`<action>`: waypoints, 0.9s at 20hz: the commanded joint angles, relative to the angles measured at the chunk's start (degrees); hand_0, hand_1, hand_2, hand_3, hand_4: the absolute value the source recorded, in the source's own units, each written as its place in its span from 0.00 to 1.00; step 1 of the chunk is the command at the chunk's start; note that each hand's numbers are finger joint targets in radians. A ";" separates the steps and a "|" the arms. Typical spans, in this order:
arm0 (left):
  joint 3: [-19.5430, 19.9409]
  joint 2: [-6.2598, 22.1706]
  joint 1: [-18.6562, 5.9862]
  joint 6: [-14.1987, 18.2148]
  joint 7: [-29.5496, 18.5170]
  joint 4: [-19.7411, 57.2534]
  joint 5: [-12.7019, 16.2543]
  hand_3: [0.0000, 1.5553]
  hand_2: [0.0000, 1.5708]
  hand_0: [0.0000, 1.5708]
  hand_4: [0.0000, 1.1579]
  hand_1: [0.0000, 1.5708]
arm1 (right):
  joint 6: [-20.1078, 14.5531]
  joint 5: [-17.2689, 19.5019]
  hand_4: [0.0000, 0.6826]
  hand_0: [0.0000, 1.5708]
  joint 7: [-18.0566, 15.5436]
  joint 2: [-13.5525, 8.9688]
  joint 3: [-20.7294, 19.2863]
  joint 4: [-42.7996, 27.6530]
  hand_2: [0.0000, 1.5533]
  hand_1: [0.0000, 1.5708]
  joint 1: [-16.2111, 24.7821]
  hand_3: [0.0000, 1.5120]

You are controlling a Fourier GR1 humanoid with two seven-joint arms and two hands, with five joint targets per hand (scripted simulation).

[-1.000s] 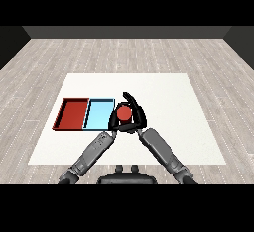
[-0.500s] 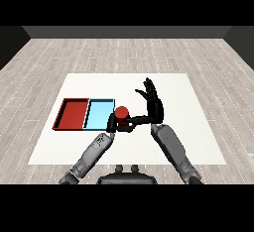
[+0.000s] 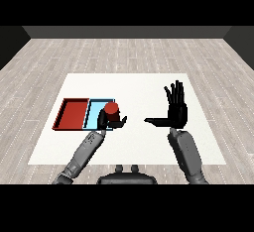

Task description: Pick the red can and put it in the red box

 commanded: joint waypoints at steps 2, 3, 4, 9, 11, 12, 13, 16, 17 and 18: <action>2.51 6.49 1.47 -0.19 6.11 -9.69 -2.38 0.94 1.00 1.00 0.96 1.00 | 3.51 -1.82 0.00 0.00 -4.49 -0.98 -4.50 2.87 0.00 0.00 6.30 0.00; 5.47 7.84 -0.85 -2.54 4.66 -4.42 -1.66 0.94 0.99 1.00 0.96 1.00 | 3.67 -0.97 0.00 0.00 -4.30 -0.91 -4.18 5.01 0.00 0.00 5.29 0.00; 3.77 8.63 3.20 0.11 6.15 -9.39 -3.40 0.94 0.99 1.00 0.96 1.00 | 5.87 -2.16 0.00 0.00 -5.22 -3.40 -6.16 3.83 0.00 0.00 9.25 0.00; 8.15 12.65 0.99 -1.85 7.65 -7.56 -5.27 0.91 0.99 1.00 0.97 1.00 | 10.96 -4.15 0.00 0.00 -6.91 -5.54 -10.36 11.97 0.00 0.00 9.05 0.00; 10.29 14.00 -3.32 -1.54 9.56 -3.65 -6.77 0.92 0.99 1.00 0.98 1.00 | 10.87 -2.27 0.00 0.00 -9.70 -3.04 -6.97 10.67 0.00 0.00 15.55 0.00; 9.29 14.10 -0.30 -1.17 9.59 -3.63 -8.21 0.92 0.99 1.00 0.98 1.00 | 9.81 -0.91 0.00 0.00 -9.58 -3.05 -7.02 10.40 0.00 0.00 16.16 0.00; 11.58 16.37 -3.01 -2.70 11.59 -1.72 -7.30 0.92 0.99 1.00 0.97 1.00 | 11.43 -1.52 0.00 0.00 -12.46 -2.10 -7.22 14.72 0.00 0.00 16.04 0.00; 12.61 15.69 -7.09 -1.18 10.81 6.04 -10.92 0.90 0.93 0.92 0.96 0.92 | 11.57 0.20 0.00 0.00 -13.17 -1.03 -5.81 16.47 0.00 0.00 16.60 0.00; 15.16 17.74 -9.57 -4.62 9.49 11.39 -9.05 0.92 0.96 1.00 0.95 1.00 | 10.62 -1.26 0.00 0.00 -8.84 -2.24 -7.90 16.86 0.00 0.00 11.29 0.00; 16.48 19.18 -12.10 -5.97 10.78 15.46 -8.60 0.93 0.85 0.98 0.95 0.98 | 9.66 0.12 0.00 0.00 -10.45 -0.82 -5.83 14.08 0.00 0.00 16.52 0.00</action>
